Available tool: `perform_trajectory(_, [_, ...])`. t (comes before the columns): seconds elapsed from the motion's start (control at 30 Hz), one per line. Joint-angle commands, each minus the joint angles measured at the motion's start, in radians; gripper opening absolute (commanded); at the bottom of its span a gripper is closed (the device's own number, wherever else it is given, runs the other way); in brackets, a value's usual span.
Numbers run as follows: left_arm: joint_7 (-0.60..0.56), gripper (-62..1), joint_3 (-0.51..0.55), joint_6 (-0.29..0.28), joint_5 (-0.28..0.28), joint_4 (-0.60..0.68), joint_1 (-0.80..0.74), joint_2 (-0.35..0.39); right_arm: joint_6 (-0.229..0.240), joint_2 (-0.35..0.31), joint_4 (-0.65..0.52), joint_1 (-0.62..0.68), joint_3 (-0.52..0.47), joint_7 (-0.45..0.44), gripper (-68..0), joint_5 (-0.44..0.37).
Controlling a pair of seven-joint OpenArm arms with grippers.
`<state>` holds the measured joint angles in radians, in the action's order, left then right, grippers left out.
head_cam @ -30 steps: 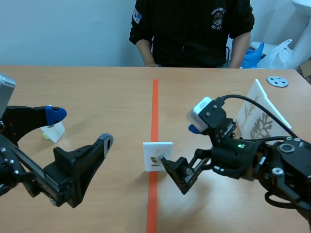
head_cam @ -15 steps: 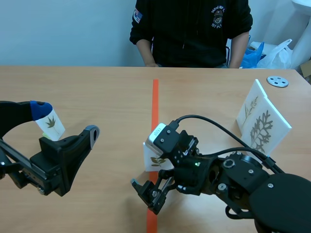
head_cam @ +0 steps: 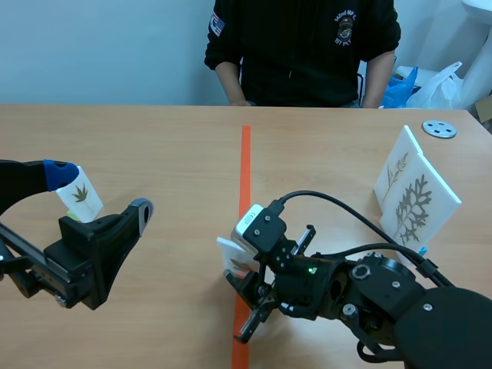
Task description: Sort the leaf by its shape. The table is split by an orange tape line. A compound leaf with several leaflets goes to the left side, a simple leaf with one blade goes to the right side. Return to the home posture when a red brick is placed on the table.
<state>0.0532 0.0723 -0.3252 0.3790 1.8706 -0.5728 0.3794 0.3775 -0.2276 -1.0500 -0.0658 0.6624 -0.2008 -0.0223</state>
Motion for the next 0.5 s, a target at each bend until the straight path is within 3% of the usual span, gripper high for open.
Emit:
perform_trajectory(0.0, [-0.011,1.4,0.002,0.0,0.007,0.016,0.002,-0.002,-0.005,-0.008,-0.014,-0.011,-0.008,-0.012,-54.7,-0.007])
perform_trajectory(0.17, [-0.011,1.4,0.002,0.0,0.007,0.016,0.002,-0.002,-0.019,-0.008,-0.015,-0.012,-0.009,-0.015,-62.9,-0.006])
perform_trajectory(0.47, [-0.011,1.4,0.002,0.0,0.006,0.016,0.002,-0.002,-0.018,-0.014,-0.134,0.014,-0.088,-0.026,-62.9,-0.007])
